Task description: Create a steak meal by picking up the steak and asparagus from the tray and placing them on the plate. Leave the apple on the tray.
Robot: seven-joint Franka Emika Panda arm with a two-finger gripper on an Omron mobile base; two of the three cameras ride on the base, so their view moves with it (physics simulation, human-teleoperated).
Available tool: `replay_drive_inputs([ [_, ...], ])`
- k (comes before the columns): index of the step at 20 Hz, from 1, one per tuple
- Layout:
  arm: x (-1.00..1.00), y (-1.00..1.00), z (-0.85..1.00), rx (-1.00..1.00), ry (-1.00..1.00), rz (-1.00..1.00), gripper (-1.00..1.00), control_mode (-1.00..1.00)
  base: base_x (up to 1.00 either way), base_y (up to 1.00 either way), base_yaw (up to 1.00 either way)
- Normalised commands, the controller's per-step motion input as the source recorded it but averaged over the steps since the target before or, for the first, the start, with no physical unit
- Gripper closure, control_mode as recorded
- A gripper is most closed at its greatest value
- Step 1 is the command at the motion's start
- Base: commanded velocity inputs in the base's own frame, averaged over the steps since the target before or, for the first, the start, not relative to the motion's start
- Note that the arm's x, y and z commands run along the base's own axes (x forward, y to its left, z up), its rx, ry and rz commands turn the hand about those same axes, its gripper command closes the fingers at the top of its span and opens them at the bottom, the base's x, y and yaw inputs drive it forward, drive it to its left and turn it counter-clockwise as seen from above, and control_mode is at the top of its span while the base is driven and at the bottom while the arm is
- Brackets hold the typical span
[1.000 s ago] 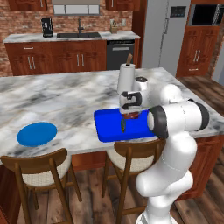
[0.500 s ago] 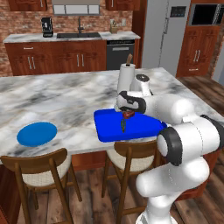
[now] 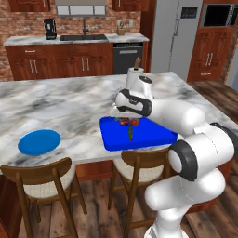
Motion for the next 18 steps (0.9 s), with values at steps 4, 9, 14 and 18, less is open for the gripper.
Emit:
replay_drive_inputs([
  [4,0.00,0.94,0.04,0.11,0.23,0.05,1.00,-1.00,0.00,0.00,0.00],
  [9,0.00,0.99,0.00,0.03,0.14,0.04,1.00,-1.00,0.00,0.00,0.00],
  [14,0.00,1.00,0.00,-0.01,0.01,0.00,1.00,-1.00,0.00,0.00,0.00],
  [18,0.00,1.00,-0.09,-0.04,0.00,0.00,1.00,-1.00,0.00,0.00,0.00],
])
